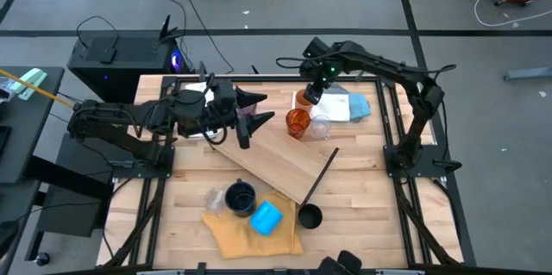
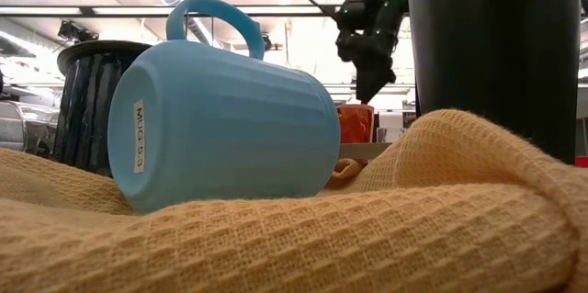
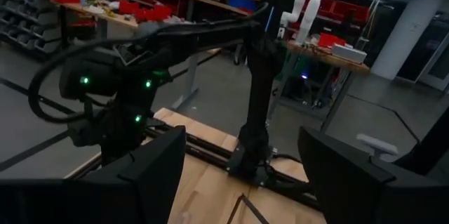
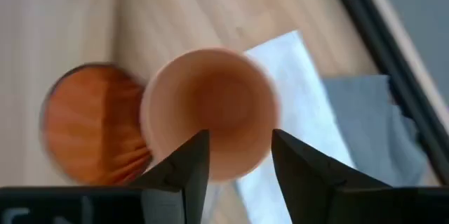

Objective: Stack small to large cups/mugs on shelf
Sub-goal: Put the orange cup on the shelf

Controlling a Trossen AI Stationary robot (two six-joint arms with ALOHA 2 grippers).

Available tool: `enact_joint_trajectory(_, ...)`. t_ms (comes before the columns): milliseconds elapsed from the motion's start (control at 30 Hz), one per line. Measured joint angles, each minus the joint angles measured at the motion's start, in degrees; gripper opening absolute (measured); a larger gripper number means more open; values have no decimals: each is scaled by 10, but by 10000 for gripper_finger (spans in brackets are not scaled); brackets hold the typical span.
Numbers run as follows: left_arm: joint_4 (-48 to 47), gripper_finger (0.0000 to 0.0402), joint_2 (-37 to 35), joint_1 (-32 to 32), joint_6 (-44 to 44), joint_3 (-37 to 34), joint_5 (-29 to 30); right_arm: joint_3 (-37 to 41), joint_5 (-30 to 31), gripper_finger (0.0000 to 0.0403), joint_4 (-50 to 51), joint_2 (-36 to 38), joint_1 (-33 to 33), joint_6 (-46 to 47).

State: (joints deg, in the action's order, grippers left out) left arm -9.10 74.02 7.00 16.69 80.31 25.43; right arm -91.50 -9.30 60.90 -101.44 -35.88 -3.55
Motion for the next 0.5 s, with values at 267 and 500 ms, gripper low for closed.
enact_joint_trajectory(267,-8,283,1,0,0,0,0,0,14,134,-41,-26,0,46)
enact_joint_trajectory(500,-12,277,-3,0,0,0,-1,0,14,118,-45,-39,-3,49)
